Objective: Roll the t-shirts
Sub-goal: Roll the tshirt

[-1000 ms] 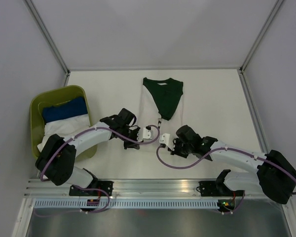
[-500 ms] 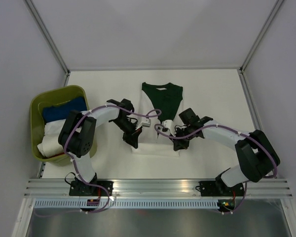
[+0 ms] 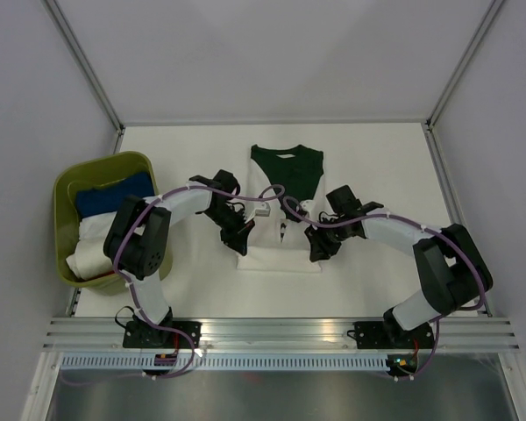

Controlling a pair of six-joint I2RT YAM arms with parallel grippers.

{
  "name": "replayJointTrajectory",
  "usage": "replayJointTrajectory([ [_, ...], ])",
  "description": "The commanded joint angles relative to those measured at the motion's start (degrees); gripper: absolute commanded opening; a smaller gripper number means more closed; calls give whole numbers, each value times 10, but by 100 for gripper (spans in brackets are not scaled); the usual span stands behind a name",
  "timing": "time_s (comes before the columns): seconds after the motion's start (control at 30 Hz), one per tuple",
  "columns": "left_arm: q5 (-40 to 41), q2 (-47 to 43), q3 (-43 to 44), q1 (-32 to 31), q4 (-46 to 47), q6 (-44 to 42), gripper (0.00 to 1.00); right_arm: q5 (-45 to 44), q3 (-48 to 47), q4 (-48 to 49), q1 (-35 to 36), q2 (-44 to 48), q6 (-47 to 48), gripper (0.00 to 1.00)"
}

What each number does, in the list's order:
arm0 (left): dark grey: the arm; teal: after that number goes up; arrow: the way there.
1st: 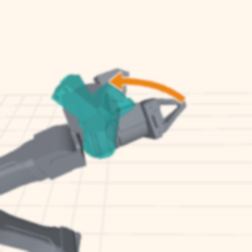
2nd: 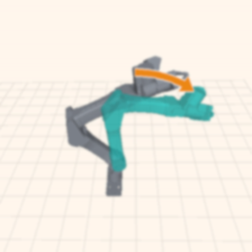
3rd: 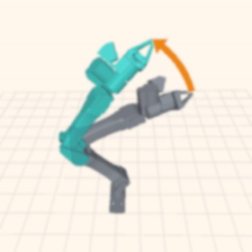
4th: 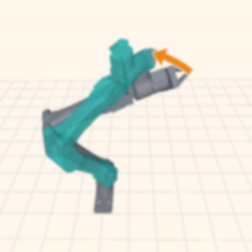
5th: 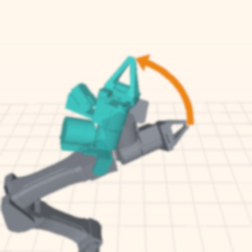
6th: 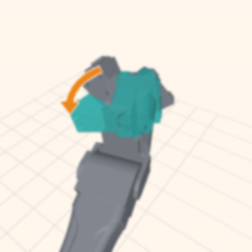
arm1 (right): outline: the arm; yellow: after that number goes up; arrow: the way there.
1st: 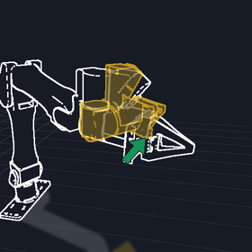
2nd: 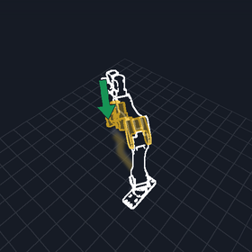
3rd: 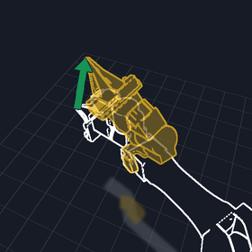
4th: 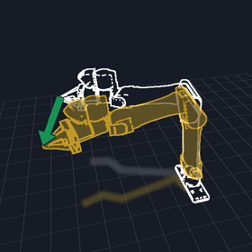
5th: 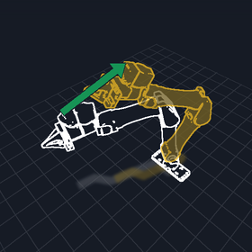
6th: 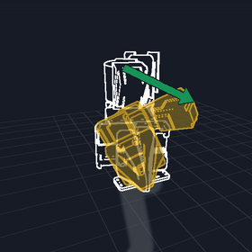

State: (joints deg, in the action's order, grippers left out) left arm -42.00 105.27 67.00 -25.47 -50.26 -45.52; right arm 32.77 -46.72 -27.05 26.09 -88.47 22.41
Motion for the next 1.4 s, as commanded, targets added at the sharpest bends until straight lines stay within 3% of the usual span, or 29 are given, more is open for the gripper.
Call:
replayJointTrajectory([
  [0.0, 22, -18, 0, 2, 46, 64, 12, 13, -12, 23, -12, 7, -67, 32],
  [0.07, 31, -17, -5, 2, 50, 72, 3, -4, -6, 46, -23, 27, -100, 34],
  [0.17, 46, -17, -7, 1, 64, 96, 2, -38, 3, 75, -38, 71, -159, 41],
  [0.37, 72, -23, -11, -1, 101, 130, 2, -128, 15, 103, -43, 175, -222, 44],
  [0.43, 80, -25, -13, -5, 105, 135, 2, -138, 33, 117, -39, 202, -255, 41],
  [0.6, 87, -34, -26, -12, 115, 138, 4, -131, 103, 222, 44, 243, -316, 15],
  [0.67, 90, -35, -28, -12, 116, 138, 5, -129, 136, 265, 56, 241, -361, 7],
  [0.8, 98, -35, -25, -13, 116, 140, 6, -133, 153, 325, 61, 190, -395, 1],
  [0.97, 113, -37, -16, -14, 119, 155, 11, -167, 156, 335, 60, 138, -403, 1],
  [1.2, 141, -83, -31, -14, 150, 169, 35, -193, 153, 324, 59, 92, -415, 1],
  [1.37, 189, -147, -81, -14, 211, 116, 39, -198, 146, 319, 58, 80, -416, 1],
])
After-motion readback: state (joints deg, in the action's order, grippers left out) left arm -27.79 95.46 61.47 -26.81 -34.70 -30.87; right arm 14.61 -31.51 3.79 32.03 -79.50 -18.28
